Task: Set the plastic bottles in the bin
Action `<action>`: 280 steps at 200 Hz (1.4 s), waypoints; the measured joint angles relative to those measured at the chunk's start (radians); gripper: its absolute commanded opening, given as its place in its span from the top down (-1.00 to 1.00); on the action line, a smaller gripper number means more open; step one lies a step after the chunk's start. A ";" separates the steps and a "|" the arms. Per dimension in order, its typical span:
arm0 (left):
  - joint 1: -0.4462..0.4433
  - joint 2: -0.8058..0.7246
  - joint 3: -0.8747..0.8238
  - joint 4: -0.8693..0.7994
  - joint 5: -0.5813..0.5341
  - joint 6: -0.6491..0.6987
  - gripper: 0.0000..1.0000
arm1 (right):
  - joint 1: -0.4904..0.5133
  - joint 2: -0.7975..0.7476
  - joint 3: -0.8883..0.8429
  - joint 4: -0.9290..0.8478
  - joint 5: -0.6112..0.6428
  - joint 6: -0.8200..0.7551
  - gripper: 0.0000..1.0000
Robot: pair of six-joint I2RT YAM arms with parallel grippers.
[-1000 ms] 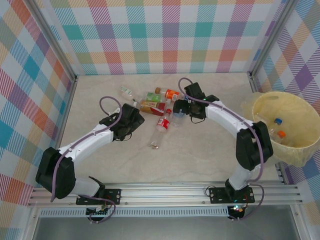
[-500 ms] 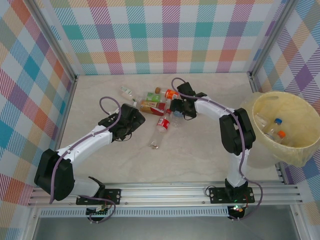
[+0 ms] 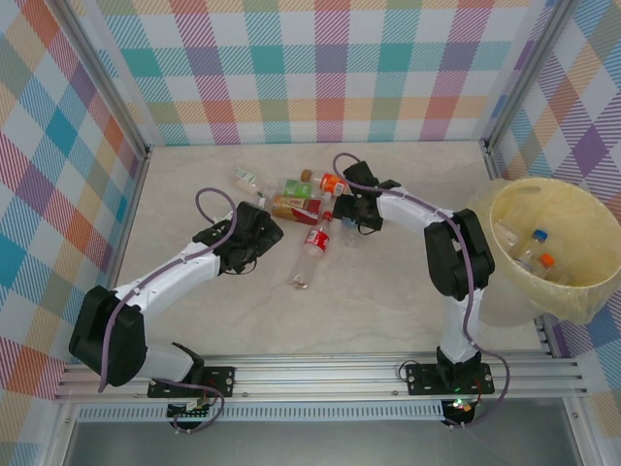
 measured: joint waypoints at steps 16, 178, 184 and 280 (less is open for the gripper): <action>0.000 0.007 0.000 0.000 0.005 0.000 -1.00 | 0.000 0.026 0.014 -0.001 -0.012 -0.005 -0.72; 0.000 0.032 0.003 0.000 0.034 0.023 -1.00 | 0.000 0.069 0.022 0.001 0.040 -0.086 -0.08; 0.000 0.032 0.003 0.001 0.034 0.023 -1.00 | 0.000 0.061 0.012 0.006 0.043 -0.091 -0.04; 0.003 0.042 0.003 0.175 0.167 0.086 -1.00 | -0.011 -0.420 -0.119 0.100 0.057 -0.224 0.03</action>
